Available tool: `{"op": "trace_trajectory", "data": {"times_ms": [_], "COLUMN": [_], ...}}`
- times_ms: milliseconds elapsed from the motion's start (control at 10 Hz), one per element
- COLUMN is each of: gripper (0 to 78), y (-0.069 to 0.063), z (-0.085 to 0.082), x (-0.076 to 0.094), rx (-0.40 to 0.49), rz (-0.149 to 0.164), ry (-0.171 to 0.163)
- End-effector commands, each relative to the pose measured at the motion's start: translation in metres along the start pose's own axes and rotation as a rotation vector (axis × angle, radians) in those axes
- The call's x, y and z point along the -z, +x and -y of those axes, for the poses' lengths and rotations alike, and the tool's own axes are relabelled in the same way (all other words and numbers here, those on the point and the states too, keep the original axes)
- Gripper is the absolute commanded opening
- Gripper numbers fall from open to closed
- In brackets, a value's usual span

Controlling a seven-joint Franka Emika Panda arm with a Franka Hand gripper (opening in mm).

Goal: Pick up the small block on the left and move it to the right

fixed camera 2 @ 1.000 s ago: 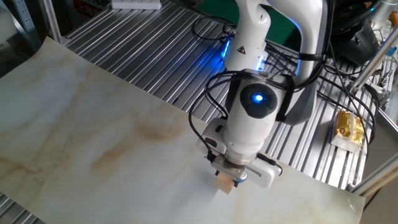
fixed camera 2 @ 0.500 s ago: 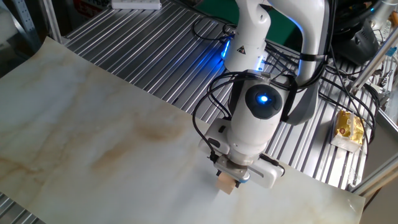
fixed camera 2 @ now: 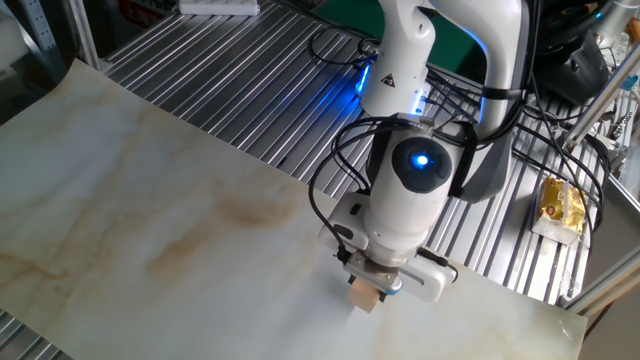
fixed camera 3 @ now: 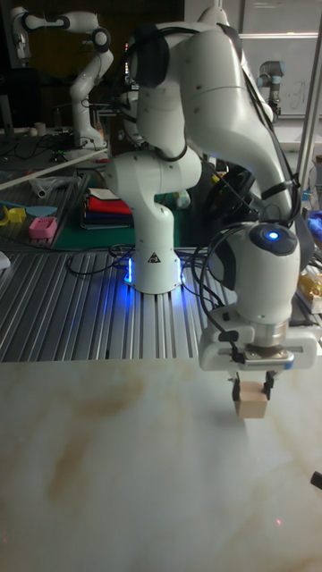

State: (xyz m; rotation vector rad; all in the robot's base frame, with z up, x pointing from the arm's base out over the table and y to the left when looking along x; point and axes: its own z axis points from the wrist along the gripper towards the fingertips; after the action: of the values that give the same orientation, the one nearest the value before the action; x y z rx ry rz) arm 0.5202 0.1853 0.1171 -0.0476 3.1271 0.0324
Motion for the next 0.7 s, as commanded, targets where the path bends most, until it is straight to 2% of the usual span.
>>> {"op": "trace_trajectory", "data": {"times_ms": [100,700], "gripper": [1.2,1.2], "y": [-0.0038,-0.0059], "z": [-0.0008,-0.0009], "x": [-0.0102,-0.0184], "rx": [0.003,-0.009], "rz": [0.007,0.014], "ry": [-0.004,-0.01]}}
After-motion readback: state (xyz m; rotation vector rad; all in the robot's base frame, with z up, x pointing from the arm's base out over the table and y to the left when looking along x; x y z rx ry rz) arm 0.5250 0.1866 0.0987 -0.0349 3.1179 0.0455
